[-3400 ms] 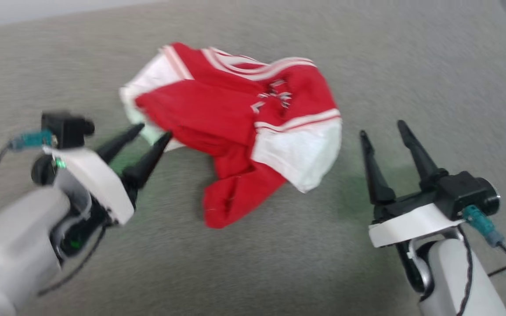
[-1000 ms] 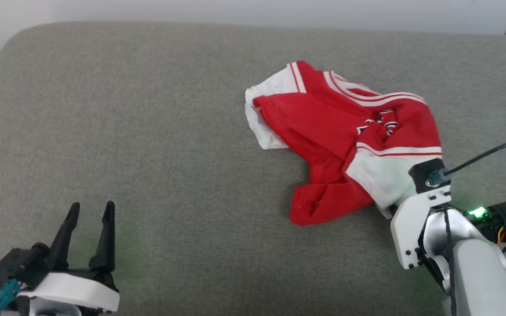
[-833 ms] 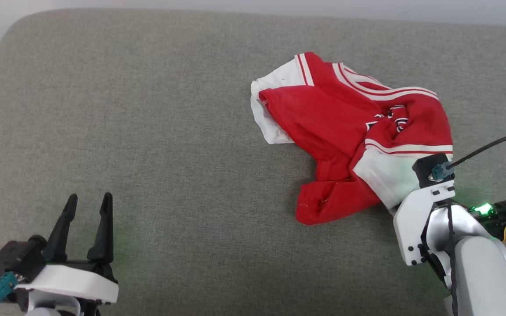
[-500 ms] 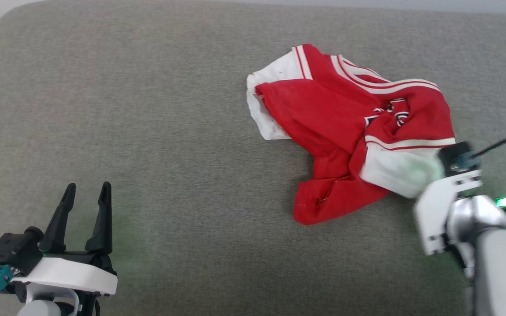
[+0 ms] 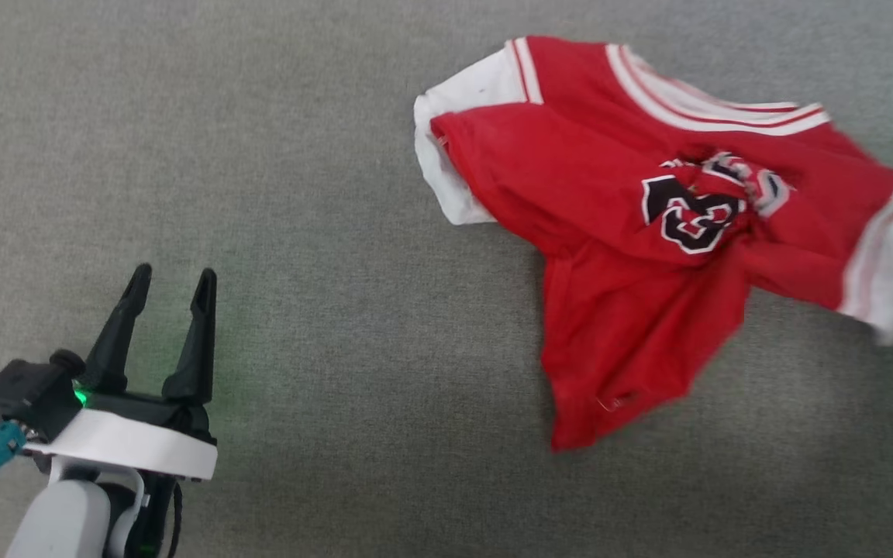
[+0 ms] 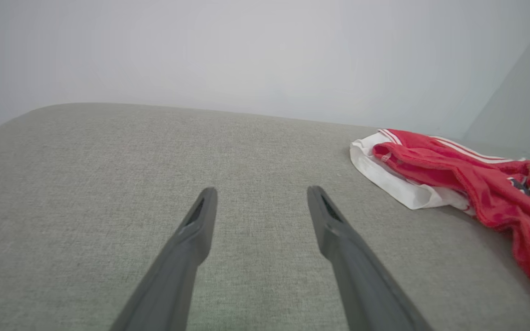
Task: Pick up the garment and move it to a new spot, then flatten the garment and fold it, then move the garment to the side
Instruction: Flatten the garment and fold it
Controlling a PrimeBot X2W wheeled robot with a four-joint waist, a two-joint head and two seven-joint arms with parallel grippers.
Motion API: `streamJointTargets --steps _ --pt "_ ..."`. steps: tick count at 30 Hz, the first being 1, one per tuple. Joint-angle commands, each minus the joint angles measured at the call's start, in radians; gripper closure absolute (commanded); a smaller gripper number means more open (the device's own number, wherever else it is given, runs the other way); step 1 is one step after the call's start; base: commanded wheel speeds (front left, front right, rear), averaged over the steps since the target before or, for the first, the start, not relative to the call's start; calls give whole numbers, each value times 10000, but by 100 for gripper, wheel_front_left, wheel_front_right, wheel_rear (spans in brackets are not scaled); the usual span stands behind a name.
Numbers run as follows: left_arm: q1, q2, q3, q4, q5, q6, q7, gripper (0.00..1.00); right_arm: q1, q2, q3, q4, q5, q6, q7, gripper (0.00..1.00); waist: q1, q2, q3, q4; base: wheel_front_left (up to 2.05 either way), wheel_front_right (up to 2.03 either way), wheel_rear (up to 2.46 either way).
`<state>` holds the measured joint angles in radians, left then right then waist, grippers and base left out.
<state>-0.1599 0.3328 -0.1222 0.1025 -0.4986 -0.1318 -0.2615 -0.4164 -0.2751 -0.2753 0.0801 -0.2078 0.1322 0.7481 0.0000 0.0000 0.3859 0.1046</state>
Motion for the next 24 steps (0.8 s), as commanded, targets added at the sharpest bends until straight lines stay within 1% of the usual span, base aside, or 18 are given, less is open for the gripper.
streamJointTargets --steps 1,3,7,12,15,16,17,18,19,20,21,24 --pt "-211 124 -60 -43 -106 23 -50 0 -343 -130 -326 215 -218 -27 -121 100 0 0 278 154 0 0 0" --pt "-367 204 -166 -57 -190 23 -50 0 -618 -250 -788 526 -549 -27 -273 100 0 0 450 247 0 0 0" --pt "-615 340 -321 -31 -304 23 -50 0 -1074 -262 -1713 1128 -1143 -28 -640 100 0 0 695 431 0 0 0" --pt "-720 404 -401 28 -336 23 -50 0 -1410 7 -2429 1731 -1735 -28 -1544 100 0 0 779 496 0 0 0" --pt "-767 479 -392 52 -326 23 -50 0 -1601 309 -2607 2051 -1899 -28 -2326 100 0 0 714 372 0 0 0" --pt "-785 495 -411 43 -353 23 -50 0 -1633 422 -2666 2163 -1927 -28 -2608 98 0 0 663 317 0 0 0" --pt "-795 555 -463 17 -346 23 -50 0 -1682 555 -2736 2252 -1914 -28 -2879 64 0 0 606 254 0 0 0" --pt "-807 637 -494 -2 -305 23 -50 0 -1701 663 -2740 2315 -1951 -28 -3147 16 0 0 540 173 0 0 0" --pt "-827 704 -532 -16 -281 23 -50 0 -1674 719 -2689 2346 -1999 -28 -3464 0 0 0 472 96 0 0 0" --pt "-864 771 -570 -46 -283 23 -50 0 -1673 785 -2714 2321 -1951 -28 -3784 0 0 0 406 17 0 0 0" --pt "-864 771 -570 -46 -283 23 -50 0 -1673 785 -2714 2321 -1951 -28 -3784 0 0 0 406 17 0 0 0" --pt "-952 1127 -662 -229 -234 23 -51 0 -1489 889 -2568 2301 -1804 -28 -4840 0 0 0 222 -281 0 0 0"
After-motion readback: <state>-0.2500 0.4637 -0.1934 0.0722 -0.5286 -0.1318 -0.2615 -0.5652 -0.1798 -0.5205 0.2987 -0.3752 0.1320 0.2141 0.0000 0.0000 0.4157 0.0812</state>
